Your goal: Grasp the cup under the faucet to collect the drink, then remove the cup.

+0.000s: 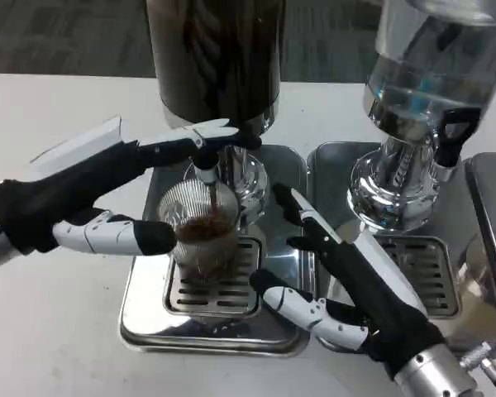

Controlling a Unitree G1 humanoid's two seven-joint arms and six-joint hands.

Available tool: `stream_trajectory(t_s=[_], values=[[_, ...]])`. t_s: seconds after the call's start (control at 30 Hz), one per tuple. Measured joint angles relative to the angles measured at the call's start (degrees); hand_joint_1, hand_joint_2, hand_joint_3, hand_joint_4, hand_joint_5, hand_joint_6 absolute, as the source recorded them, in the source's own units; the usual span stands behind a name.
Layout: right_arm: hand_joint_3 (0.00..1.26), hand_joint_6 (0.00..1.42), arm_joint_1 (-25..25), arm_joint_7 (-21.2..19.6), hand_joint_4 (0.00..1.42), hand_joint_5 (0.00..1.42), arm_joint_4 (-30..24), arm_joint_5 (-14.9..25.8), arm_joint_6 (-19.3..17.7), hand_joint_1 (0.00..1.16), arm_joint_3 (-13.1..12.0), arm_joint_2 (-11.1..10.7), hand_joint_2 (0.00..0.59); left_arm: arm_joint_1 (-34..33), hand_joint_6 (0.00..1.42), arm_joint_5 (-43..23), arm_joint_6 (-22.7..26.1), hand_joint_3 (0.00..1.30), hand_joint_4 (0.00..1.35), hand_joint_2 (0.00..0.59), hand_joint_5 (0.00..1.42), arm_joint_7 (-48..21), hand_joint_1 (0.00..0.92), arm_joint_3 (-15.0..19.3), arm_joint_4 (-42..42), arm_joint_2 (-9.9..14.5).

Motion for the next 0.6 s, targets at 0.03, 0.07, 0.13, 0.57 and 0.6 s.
stream_trajectory(t_s=[0.03,0.07,0.13,0.57,0.6], values=[[0.01,0.13,-0.3,0.2,0.00,0.02,0.1,0.0,0.1,0.43,0.0,0.0,0.250,0.0,0.11,0.0,0.0,0.17,0.06,0.056,0.09,0.0,0.000,0.0,0.0,0.0],[0.01,0.13,-0.7,0.4,0.00,0.02,0.2,0.1,0.1,0.43,0.0,0.0,0.249,0.0,0.11,0.0,0.0,0.17,0.06,0.056,0.09,0.1,0.000,0.0,0.0,0.0],[0.01,0.13,-1.3,0.7,0.00,0.02,0.4,0.3,0.2,0.42,0.0,0.1,0.247,0.1,0.11,0.0,0.0,0.17,0.06,0.056,0.09,0.3,0.000,0.0,-0.1,0.0],[0.01,0.13,-4.7,2.4,0.00,0.02,3.6,1.9,1.3,0.42,0.1,1.5,0.242,1.2,0.11,0.1,0.1,0.17,0.06,0.057,0.09,1.4,0.000,0.0,-1.1,0.1],[0.01,0.13,-5.1,2.6,0.00,0.02,3.9,1.9,1.3,0.42,0.1,1.6,0.242,1.2,0.11,0.1,0.2,0.17,0.06,0.057,0.09,1.4,0.000,0.0,-1.2,0.1]])
